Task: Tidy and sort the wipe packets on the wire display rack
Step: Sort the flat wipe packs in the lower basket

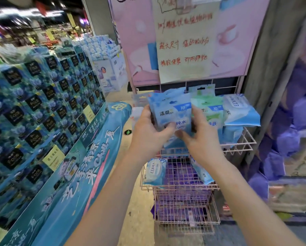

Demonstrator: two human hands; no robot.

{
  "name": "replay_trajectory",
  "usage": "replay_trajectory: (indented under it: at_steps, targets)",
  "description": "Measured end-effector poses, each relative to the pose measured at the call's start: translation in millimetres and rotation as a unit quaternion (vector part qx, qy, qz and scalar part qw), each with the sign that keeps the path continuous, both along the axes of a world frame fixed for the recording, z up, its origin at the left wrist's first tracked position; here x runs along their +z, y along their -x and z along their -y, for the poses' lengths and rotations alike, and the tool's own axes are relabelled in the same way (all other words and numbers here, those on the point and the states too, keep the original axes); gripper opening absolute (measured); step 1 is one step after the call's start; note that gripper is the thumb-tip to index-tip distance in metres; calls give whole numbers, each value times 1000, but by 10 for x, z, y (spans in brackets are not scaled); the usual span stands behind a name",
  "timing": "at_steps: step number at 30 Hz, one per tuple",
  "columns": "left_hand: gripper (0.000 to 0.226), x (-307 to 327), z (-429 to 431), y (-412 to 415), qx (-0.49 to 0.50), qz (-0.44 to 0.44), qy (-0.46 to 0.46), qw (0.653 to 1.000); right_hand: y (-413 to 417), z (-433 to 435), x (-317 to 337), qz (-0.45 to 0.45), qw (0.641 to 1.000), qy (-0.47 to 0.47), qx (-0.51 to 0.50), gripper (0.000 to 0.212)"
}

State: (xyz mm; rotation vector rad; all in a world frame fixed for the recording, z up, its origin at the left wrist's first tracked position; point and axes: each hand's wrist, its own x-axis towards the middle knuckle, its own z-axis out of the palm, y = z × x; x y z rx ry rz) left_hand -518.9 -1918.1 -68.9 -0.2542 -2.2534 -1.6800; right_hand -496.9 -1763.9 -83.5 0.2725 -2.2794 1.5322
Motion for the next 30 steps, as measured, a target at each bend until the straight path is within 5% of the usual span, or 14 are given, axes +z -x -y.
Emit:
replay_trajectory:
  at_steps: [3, 6, 8, 14, 17, 21, 24, 30]
  targets:
    - [36, -3, -2, 35, 40, 20, 94, 995, 5, 15, -19, 16, 998, -57, -31, 61]
    - [62, -25, -11, 34, 8, 38, 106, 994, 0, 11, -18, 29, 994, -93, -53, 41]
    - [84, -38, -21, 22, 6, 36, 110, 993, 23, -2, -2, 36, 992, -104, -55, 47]
    - [78, -50, -74, 143, 156, 0, 337, 928, 102, 20, -54, -5, 996, -35, -83, 67]
    - [75, -19, -79, 194, 168, 4, 349, 922, 143, 62, -116, -69, 991, 15, -112, 64]
    - [71, -50, -49, 324, 172, 24, 373, 912, 247, 78, -201, -75, 976, -145, -142, 48]
    - [74, -107, -39, 382, 165, 38, 376, 911, 262, 82, -219, -68, 972, -182, -130, 48]
    - [106, -145, -60, 350, 161, -17, 324, 932, 159, -10, -105, -46, 987, -122, -90, 47]
